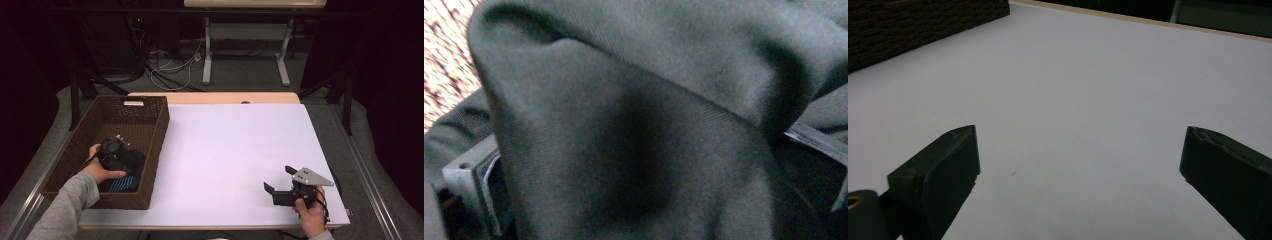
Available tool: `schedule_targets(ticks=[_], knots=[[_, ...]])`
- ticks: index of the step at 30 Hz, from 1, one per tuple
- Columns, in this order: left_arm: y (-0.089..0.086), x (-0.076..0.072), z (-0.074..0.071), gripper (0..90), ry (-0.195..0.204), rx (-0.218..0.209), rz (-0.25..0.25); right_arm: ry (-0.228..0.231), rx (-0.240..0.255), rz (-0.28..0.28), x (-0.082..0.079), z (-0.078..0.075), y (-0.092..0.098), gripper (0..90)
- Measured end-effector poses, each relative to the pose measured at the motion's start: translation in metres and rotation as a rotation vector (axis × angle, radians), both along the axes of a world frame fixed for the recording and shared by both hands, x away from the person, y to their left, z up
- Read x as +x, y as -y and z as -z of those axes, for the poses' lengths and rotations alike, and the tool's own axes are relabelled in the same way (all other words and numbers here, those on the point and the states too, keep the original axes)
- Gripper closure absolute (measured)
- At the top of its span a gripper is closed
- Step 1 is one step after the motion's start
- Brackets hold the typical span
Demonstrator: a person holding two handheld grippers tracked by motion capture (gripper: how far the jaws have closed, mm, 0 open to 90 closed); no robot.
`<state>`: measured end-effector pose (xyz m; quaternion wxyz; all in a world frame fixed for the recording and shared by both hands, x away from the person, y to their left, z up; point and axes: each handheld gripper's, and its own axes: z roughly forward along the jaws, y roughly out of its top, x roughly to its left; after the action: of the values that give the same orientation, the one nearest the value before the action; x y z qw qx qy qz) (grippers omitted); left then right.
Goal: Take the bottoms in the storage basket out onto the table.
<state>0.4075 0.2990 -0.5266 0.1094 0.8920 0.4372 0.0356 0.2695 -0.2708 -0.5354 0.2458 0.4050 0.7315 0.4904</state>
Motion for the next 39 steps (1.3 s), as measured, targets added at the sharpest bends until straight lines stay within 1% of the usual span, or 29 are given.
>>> schedule_targets(ticks=[1,5,9,11,13,14,16,17,18,19,20,23,25,27,28,29,31,33,34,35,36,37,38,39], knots=[[0.0,0.0,0.002,0.0,-0.002,-0.01,-0.008,0.0,0.0,0.0,0.0,0.0,0.0,2.2],[-0.002,0.002,0.004,0.0,-0.008,-0.026,0.002,0.003,-0.005,-0.008,0.001,0.0,-0.001,2.2],[-0.005,0.001,0.007,0.0,0.0,-0.068,0.004,0.002,-0.006,-0.008,0.001,0.0,-0.001,2.2],[-0.004,0.0,0.008,0.1,-0.003,-0.073,0.013,0.001,-0.006,-0.008,0.001,0.001,-0.001,2.2],[-0.001,-0.001,0.009,1.0,0.0,-0.067,0.037,-0.005,-0.002,-0.007,0.001,0.001,-0.001,2.2],[0.001,-0.002,0.009,2.3,-0.002,-0.064,0.049,-0.003,-0.007,-0.009,0.001,0.001,-0.001,2.2],[0.003,-0.004,0.008,6.5,-0.002,-0.061,0.051,-0.003,-0.011,-0.013,0.001,0.002,-0.002,2.2],[0.003,-0.003,0.007,7.7,0.001,-0.055,0.068,-0.009,-0.011,-0.016,0.001,0.001,-0.002,2.2],[0.004,-0.004,0.007,9.4,-0.003,-0.065,0.054,-0.008,-0.007,-0.013,0.001,0.002,-0.002,2.2],[0.005,-0.005,0.005,13.2,-0.007,-0.071,0.066,-0.004,-0.011,-0.018,0.002,0.002,-0.002,2.3],[0.005,-0.004,0.005,17.4,-0.008,-0.064,0.078,-0.005,-0.012,-0.015,0.002,0.002,-0.003,2.3],[0.007,-0.005,0.004,19.6,-0.009,-0.053,0.065,-0.005,-0.018,-0.02,0.002,0.002,-0.003,2.4],[0.008,-0.005,0.004,21.3,-0.01,-0.047,0.063,-0.019,-0.021,-0.015,0.003,0.003,-0.003,2.6],[0.009,-0.005,0.003,23.2,-0.003,-0.035,0.077,-0.021,-0.022,-0.016,0.005,0.004,-0.001,3.3],[0.01,-0.006,0.003,24.1,-0.003,-0.034,0.07,-0.019,-0.022,-0.01,0.005,0.005,-0.001,3.4],[0.01,-0.006,0.002,24.8,0.002,-0.022,0.085,-0.027,-0.021,-0.01,0.005,0.005,-0.001,3.4],[0.011,-0.007,0.002,26.1,0.003,-0.02,0.075,-0.023,-0.012,-0.008,0.006,0.005,0.0,3.6],[0.013,-0.007,0.0,28.3,0.013,0.005,0.104,-0.027,-0.016,-0.008,0.007,0.006,0.001,3.9],[0.016,-0.009,-0.001,31.2,0.014,0.006,0.103,-0.028,-0.019,-0.004,0.007,0.006,0.001,4.2],[0.019,-0.009,-0.002,36.0,0.003,0.016,0.12,-0.031,-0.026,-0.005,0.008,0.006,0.002,4.5],[0.021,-0.01,-0.003,42.1,0.001,0.029,0.119,-0.033,-0.024,-0.003,0.008,0.006,0.002,4.6],[0.023,-0.01,-0.003,42.1,-0.003,0.032,0.117,-0.031,-0.017,-0.005,0.008,0.007,0.002,4.7],[0.024,-0.01,-0.004,45.5,-0.017,0.029,0.132,-0.032,-0.018,-0.005,0.008,0.007,0.002,4.7],[0.024,-0.01,-0.004,49.5,-0.021,0.029,0.132,-0.032,-0.016,-0.006,0.008,0.007,0.002,4.8]])
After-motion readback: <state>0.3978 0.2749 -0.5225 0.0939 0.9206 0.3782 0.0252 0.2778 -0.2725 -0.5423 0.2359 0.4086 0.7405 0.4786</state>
